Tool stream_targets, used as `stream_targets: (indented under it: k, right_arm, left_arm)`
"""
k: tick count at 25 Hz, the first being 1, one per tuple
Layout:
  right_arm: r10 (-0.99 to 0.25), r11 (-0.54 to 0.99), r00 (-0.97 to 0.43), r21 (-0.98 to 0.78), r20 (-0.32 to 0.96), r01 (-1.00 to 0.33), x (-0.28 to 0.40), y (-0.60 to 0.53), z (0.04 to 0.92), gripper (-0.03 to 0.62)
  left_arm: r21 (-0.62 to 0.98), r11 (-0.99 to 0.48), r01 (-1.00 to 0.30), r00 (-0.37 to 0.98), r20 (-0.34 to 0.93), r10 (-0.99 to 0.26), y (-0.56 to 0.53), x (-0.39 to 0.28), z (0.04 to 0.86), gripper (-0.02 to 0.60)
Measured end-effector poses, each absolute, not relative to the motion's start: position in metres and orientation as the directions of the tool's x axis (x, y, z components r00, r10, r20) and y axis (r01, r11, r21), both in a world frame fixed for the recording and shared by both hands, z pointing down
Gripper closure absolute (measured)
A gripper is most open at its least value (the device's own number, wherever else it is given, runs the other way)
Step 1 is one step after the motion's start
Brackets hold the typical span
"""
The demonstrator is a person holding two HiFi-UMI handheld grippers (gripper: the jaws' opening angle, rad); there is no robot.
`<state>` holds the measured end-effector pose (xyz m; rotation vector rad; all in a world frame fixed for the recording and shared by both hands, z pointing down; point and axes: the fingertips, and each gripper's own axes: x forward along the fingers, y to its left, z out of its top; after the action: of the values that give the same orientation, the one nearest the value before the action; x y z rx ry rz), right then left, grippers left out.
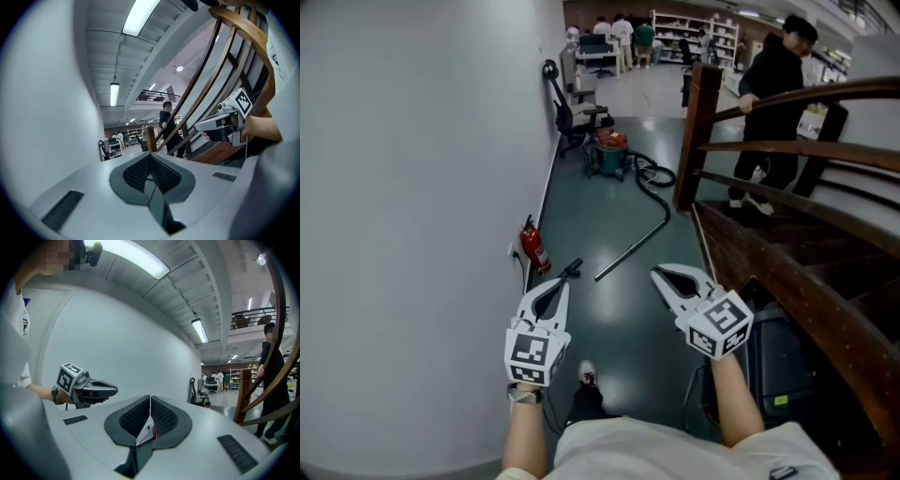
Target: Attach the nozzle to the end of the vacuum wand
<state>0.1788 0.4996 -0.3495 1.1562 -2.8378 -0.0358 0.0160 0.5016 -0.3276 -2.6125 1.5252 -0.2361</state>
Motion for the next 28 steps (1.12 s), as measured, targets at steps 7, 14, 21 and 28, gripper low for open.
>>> stream_targets:
  k: [7,14,21,28]
  right_arm:
    - [-0.693,0.721,-0.719,0.053,0.049,-0.691,0.174,0.436,-0.345,0.566]
    - [-0.697,0.716,-0.717,0.053,-0.003,-0.696,0.158,0.339,-0.358,0.566]
    - [-0.704,0.708,-0.71,0.069,-0.011,-0.703,0.139,0.267,-0.37,0.566]
    - [-0.721,0.693,-0.692,0.048,0.021,-0.72,0.135,0.234,-0.361,0.565]
  left_arm:
    - [-0.157,-0.494,-0.855,0.489,0.073,-0.869,0.436,0.009,-0.315,0.586]
    - [-0.171,-0.499,-0.85,0.497,0.057,-0.866,0.337,-0.006,-0.32,0.586]
    - [-0.184,-0.514,-0.838,0.511,0.064,-0.857,0.262,-0.018,-0.329,0.586]
    - [-0.178,-0.526,-0.831,0.522,0.074,-0.85,0.232,-0.022,-0.328,0.586]
